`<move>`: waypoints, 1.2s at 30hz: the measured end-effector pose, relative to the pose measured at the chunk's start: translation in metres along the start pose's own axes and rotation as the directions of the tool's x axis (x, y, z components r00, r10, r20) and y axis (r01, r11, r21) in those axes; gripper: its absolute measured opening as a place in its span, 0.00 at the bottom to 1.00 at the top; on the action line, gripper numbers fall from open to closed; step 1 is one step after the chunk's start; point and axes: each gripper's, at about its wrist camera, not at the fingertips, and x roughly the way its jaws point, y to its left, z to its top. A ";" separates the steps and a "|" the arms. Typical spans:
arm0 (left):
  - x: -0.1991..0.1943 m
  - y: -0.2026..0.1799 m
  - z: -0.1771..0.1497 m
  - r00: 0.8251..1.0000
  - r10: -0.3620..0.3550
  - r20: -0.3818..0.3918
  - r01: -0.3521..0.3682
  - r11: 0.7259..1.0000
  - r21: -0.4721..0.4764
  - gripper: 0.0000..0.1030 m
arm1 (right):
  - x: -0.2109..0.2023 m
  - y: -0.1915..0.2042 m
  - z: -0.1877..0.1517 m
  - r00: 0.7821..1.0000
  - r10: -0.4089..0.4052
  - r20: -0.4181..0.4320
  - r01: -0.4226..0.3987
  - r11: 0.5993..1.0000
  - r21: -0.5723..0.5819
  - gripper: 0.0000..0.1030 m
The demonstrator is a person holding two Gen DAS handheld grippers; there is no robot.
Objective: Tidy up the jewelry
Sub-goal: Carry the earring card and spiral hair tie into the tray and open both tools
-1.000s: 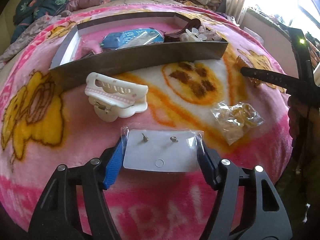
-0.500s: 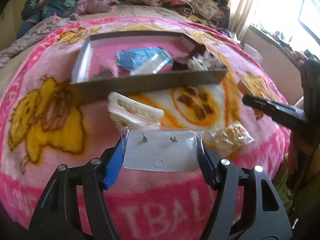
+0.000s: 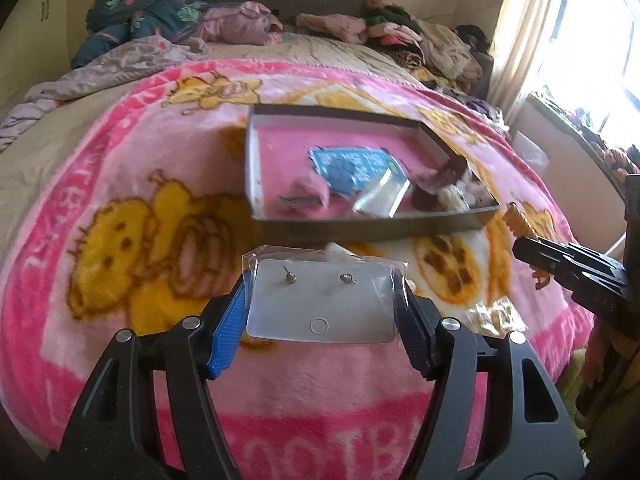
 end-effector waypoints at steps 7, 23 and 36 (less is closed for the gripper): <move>-0.006 0.017 0.018 0.999 0.022 0.032 -0.022 1.000 -0.017 0.57 | 0.004 0.007 0.019 1.000 0.009 0.016 -0.009 1.000 -0.015 0.16; -0.004 0.026 0.064 0.996 0.037 0.085 -0.036 0.999 -0.011 0.57 | 0.018 0.006 0.061 0.999 -0.002 0.053 0.003 1.000 -0.022 0.16; 0.026 0.010 0.088 0.998 0.012 0.066 -0.014 0.999 0.029 0.57 | 0.030 -0.014 0.079 0.997 -0.048 0.057 0.048 0.999 0.000 0.16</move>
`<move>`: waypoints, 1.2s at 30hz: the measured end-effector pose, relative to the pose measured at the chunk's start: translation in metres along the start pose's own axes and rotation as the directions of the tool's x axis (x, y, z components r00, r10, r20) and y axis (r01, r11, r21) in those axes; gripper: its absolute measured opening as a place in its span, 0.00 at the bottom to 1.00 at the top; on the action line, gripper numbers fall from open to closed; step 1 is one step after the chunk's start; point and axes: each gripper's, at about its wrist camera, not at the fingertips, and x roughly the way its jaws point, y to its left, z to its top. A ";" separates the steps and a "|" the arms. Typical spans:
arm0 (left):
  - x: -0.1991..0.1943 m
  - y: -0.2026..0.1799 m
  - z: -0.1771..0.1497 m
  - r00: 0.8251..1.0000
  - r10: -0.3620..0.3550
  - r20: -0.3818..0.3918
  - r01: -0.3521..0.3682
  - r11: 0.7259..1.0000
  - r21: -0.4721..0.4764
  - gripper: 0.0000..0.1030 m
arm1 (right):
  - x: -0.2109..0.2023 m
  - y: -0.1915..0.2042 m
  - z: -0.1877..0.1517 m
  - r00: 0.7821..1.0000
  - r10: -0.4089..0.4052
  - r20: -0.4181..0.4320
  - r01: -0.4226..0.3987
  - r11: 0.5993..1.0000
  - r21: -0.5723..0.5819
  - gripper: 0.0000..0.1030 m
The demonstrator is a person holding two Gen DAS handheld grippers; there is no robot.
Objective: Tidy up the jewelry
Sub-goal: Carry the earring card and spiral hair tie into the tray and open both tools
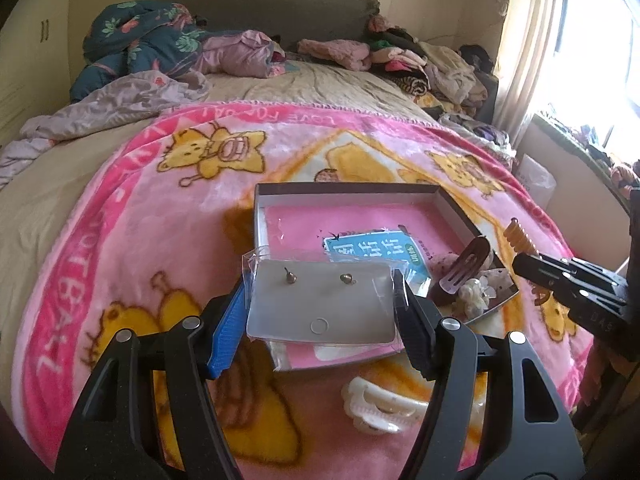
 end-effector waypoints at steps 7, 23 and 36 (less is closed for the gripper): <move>0.028 -0.005 0.000 0.999 -0.004 -0.046 0.005 1.000 0.018 0.57 | 0.023 -0.012 0.004 0.999 -0.018 -0.030 0.018 1.000 0.015 0.16; 0.069 -0.002 -0.012 0.992 0.015 -0.125 -0.011 0.999 0.031 0.57 | 0.090 -0.010 -0.006 0.991 0.007 -0.134 -0.006 1.000 0.008 0.16; 0.077 0.004 -0.015 0.990 0.024 -0.142 -0.020 0.999 0.029 0.58 | 0.093 0.003 -0.011 0.987 0.041 -0.154 -0.040 0.999 0.010 0.36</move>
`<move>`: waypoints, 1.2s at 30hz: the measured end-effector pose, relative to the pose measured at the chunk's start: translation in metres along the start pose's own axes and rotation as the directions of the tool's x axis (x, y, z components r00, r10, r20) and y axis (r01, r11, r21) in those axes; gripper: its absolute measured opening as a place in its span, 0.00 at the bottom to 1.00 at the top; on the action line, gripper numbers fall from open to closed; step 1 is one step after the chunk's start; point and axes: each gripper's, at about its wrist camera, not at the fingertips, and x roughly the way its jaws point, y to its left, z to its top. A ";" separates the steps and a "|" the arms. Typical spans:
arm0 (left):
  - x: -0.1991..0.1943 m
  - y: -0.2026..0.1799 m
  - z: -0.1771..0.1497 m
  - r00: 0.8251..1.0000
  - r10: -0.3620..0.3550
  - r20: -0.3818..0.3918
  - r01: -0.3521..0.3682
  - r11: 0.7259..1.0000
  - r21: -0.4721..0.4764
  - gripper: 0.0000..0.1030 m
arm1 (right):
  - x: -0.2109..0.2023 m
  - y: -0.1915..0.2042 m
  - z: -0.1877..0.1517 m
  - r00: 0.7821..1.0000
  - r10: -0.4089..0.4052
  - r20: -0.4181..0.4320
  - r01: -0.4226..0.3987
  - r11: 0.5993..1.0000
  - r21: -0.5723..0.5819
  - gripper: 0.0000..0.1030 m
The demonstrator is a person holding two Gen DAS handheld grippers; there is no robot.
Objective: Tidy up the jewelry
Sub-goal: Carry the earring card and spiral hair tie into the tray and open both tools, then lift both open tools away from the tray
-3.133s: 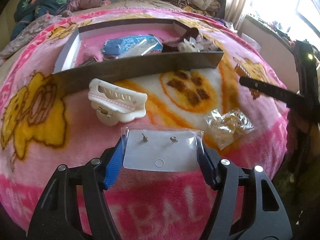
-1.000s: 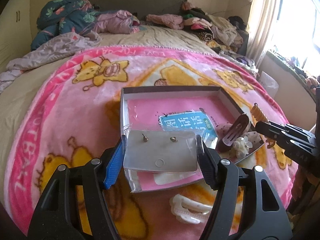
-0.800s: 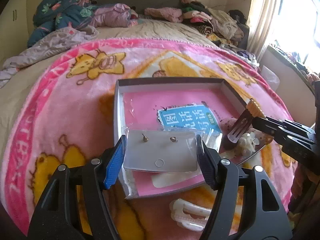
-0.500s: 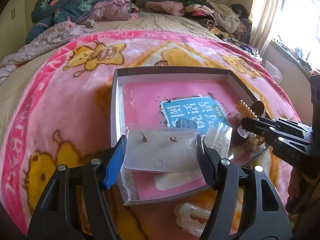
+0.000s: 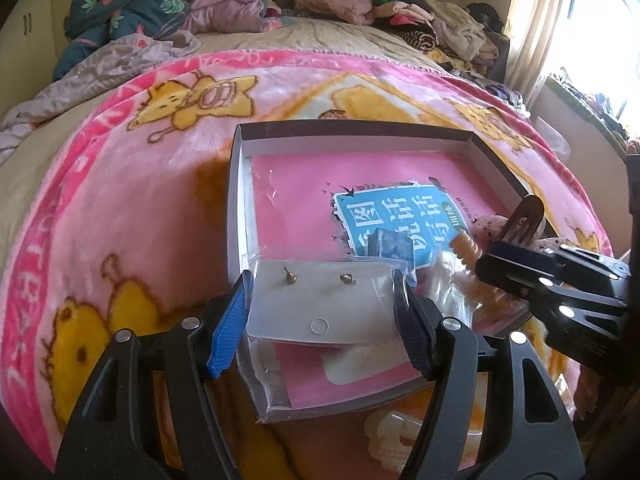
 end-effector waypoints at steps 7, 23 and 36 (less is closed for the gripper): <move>-0.001 -0.003 -0.001 1.000 0.008 0.002 -0.008 1.000 0.003 0.64 | -0.032 -0.004 -0.003 0.998 -0.027 0.057 0.027 1.000 0.007 0.48; -0.050 -0.018 -0.016 0.998 0.010 0.066 -0.011 1.000 0.006 0.77 | -0.099 -0.011 -0.036 0.986 -0.098 0.133 0.095 0.995 0.027 0.78; -0.074 -0.028 -0.042 0.997 0.012 0.076 -0.013 1.000 0.006 0.91 | -0.125 -0.013 -0.075 0.987 -0.099 0.127 0.091 0.994 0.067 0.82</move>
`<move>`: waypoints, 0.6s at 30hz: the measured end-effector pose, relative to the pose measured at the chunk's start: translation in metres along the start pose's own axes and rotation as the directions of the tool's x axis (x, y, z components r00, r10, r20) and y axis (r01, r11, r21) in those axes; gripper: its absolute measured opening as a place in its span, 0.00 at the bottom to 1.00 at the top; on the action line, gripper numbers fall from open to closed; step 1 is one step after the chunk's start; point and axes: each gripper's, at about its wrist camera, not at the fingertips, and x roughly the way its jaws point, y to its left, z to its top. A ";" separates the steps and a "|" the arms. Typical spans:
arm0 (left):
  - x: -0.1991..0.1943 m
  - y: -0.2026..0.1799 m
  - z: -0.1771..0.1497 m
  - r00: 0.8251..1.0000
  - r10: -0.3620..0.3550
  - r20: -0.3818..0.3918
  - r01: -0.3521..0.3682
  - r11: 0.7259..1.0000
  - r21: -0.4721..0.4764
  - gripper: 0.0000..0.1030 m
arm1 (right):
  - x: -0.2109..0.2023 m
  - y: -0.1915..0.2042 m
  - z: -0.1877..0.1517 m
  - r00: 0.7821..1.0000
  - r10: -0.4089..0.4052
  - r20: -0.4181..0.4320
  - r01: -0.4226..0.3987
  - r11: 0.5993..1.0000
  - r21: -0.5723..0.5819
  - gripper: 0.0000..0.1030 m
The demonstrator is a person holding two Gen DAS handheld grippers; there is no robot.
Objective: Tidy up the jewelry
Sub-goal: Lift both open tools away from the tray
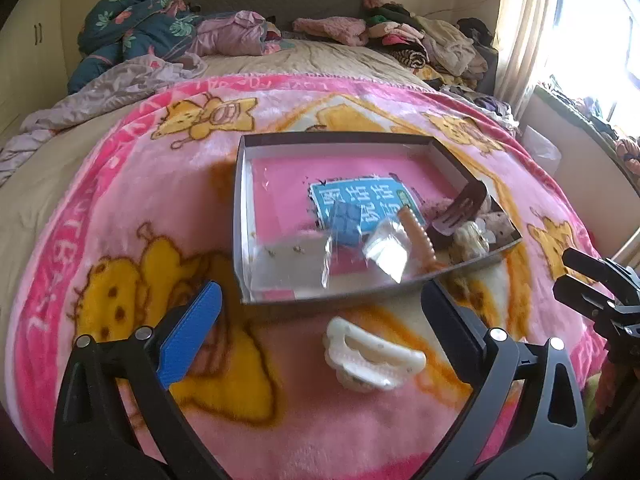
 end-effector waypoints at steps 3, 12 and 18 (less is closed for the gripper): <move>-0.004 -0.003 -0.007 1.000 0.002 -0.004 -0.002 1.000 0.008 0.91 | -0.005 0.000 -0.009 1.000 -0.004 -0.007 0.004 1.000 -0.002 0.83; -0.007 -0.010 -0.031 1.000 0.009 -0.028 -0.008 1.000 0.017 0.91 | -0.010 -0.002 -0.033 0.999 -0.006 -0.035 0.006 1.000 0.011 0.83; -0.005 -0.016 -0.044 0.999 0.008 -0.050 -0.006 0.999 0.043 0.91 | -0.006 0.000 -0.053 0.998 -0.005 -0.070 0.005 1.000 0.003 0.83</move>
